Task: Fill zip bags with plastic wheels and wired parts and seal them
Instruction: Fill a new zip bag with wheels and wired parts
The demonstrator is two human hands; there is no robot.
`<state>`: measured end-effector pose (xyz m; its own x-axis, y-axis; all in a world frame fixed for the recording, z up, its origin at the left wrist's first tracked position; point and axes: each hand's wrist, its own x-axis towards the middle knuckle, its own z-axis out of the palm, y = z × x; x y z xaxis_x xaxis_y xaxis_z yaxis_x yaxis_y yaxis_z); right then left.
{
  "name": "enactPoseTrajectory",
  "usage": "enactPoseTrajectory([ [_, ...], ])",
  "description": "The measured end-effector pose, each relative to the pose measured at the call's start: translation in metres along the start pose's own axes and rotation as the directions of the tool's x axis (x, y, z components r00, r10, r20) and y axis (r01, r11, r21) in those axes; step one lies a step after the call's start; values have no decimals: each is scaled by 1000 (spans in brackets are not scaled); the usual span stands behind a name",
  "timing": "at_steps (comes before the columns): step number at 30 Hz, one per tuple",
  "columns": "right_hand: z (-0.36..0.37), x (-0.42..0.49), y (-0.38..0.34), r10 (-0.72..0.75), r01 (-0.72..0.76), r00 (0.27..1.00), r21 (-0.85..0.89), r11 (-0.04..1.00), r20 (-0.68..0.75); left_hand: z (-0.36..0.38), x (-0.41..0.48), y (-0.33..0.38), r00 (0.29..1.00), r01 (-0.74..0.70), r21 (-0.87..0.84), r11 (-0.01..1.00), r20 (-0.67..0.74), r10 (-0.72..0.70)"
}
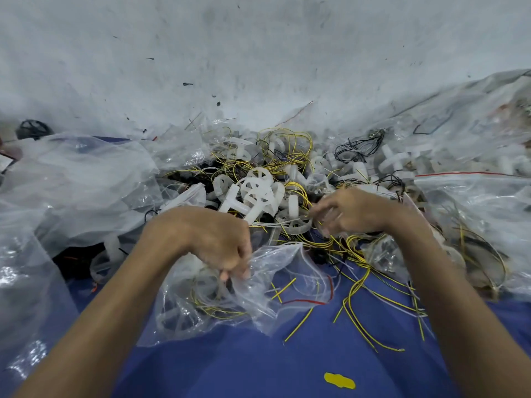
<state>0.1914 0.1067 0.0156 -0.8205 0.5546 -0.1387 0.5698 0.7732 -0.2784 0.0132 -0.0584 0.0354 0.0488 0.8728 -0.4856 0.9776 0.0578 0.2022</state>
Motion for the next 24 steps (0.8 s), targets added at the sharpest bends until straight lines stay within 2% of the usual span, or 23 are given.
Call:
enactPoseTrajectory([
  [3,25,15,2,103,-92,989,-103,990,107,-1,-3,0,999,24,23,999,35,-25],
  [6,41,24,8,162,-149,983,-154,977,81,-3,-4,0,998,39,28,999,49,-41],
  [9,49,28,9,143,-129,988,-203,971,60,-3,-4,-1,998,41,19,999,44,-41],
  [10,50,28,9,132,-119,989,-170,978,65,-2,-3,-1,998,41,15,999,44,-41],
  [13,41,23,10,91,-97,993,72,993,74,-2,-4,-3,998,41,-4,999,45,-41],
  [15,29,16,9,60,-61,998,151,987,7,-2,-5,-5,999,33,-23,999,40,-32],
  [19,11,5,15,43,-6,996,437,899,-73,-3,-5,-8,999,33,-37,999,34,-32],
  [24,1,-4,17,-55,104,992,487,867,-113,-2,-4,-10,999,38,-41,998,27,-37],
])
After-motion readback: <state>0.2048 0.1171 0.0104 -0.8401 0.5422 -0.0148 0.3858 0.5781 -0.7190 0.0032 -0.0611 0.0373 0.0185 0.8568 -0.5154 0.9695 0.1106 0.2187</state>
